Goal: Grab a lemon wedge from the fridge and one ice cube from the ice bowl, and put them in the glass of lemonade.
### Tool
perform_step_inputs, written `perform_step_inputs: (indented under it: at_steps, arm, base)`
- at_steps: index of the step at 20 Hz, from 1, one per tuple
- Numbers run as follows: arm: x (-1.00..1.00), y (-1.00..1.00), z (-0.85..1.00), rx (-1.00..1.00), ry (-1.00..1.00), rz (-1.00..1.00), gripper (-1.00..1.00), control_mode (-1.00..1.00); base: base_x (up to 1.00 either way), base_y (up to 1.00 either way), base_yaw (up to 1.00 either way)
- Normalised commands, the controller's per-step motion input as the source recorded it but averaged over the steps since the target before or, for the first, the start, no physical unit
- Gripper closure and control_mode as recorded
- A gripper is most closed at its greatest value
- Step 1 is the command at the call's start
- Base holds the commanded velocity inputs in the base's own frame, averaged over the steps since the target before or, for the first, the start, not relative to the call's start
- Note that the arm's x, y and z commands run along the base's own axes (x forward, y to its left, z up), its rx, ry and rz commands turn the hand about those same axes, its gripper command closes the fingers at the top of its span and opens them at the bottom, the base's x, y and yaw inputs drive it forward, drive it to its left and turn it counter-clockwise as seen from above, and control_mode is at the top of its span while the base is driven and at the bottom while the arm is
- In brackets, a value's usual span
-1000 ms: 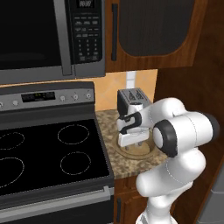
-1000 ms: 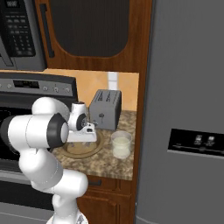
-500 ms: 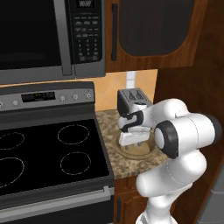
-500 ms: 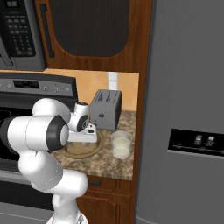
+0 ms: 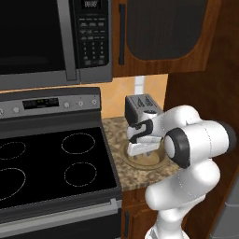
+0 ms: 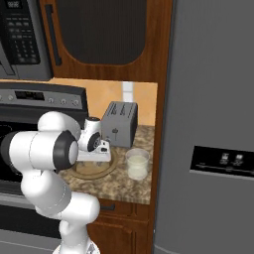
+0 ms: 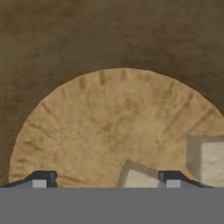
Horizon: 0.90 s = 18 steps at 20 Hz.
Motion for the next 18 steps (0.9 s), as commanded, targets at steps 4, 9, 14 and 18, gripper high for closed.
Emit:
perform_step_inputs:
  at_steps: [4, 9, 14, 18]
  arm:
    - [0.00, 0.01, -0.07, 0.00, 0.00, 0.00, 1.00, -1.00]
    - [0.00, 0.07, -0.02, 0.00, 0.00, 0.00, 1.00, -1.00]
    - [0.00, 0.04, -0.02, 0.00, 0.00, 0.00, 1.00, -1.00]
    - [-0.18, 0.00, 0.14, 0.00, 0.00, 0.00, 1.00, -1.00]
  base:
    - [0.00, 0.00, 0.00]
    - [0.00, 0.00, 0.00]
    - [0.00, 0.00, 0.00]
    - [0.00, 0.00, 0.00]
